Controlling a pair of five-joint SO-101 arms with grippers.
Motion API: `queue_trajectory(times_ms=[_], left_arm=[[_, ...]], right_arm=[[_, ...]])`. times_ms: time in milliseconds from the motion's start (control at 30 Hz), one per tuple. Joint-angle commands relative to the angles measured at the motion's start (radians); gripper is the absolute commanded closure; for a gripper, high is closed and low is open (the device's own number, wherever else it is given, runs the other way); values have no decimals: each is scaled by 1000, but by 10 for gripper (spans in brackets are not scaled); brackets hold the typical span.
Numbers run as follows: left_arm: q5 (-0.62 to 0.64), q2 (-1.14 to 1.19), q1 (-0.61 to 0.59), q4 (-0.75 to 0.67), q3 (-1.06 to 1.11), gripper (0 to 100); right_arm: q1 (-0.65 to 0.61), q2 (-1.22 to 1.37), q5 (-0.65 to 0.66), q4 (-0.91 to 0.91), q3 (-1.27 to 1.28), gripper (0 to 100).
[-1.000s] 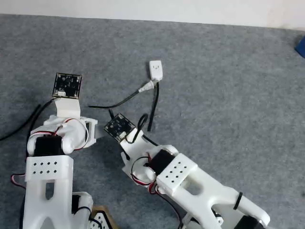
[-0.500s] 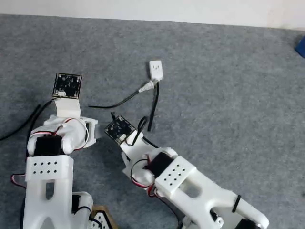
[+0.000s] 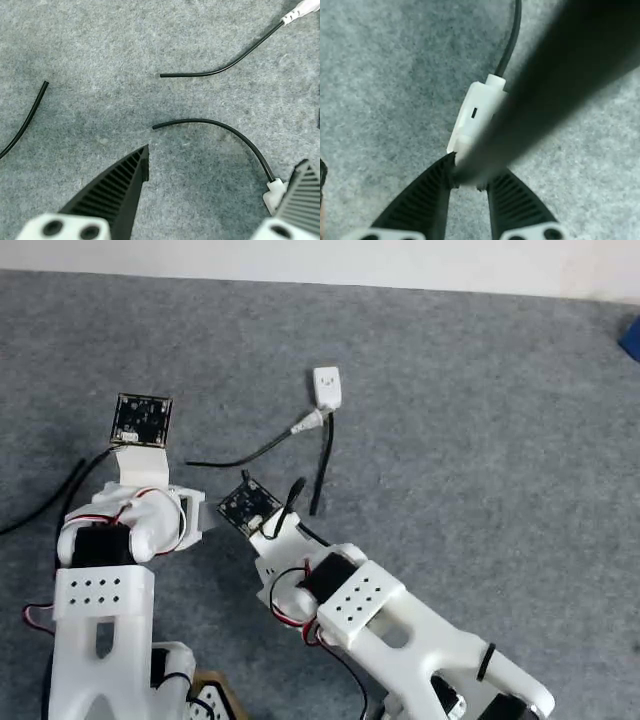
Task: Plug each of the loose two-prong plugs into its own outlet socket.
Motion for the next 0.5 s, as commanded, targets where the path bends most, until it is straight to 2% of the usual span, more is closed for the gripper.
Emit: queue_trajectory(times_ms=[0, 267, 467], left_arm=[[-11, -13, 13, 3, -12, 575], [-11, -13, 13, 5, -18, 575], [-11, -13, 13, 40, -47, 575]], right_arm=[[19, 71, 12, 33, 24, 992], [-2, 262, 15, 48, -36, 992], [-5, 295, 11, 88, -94, 992]])
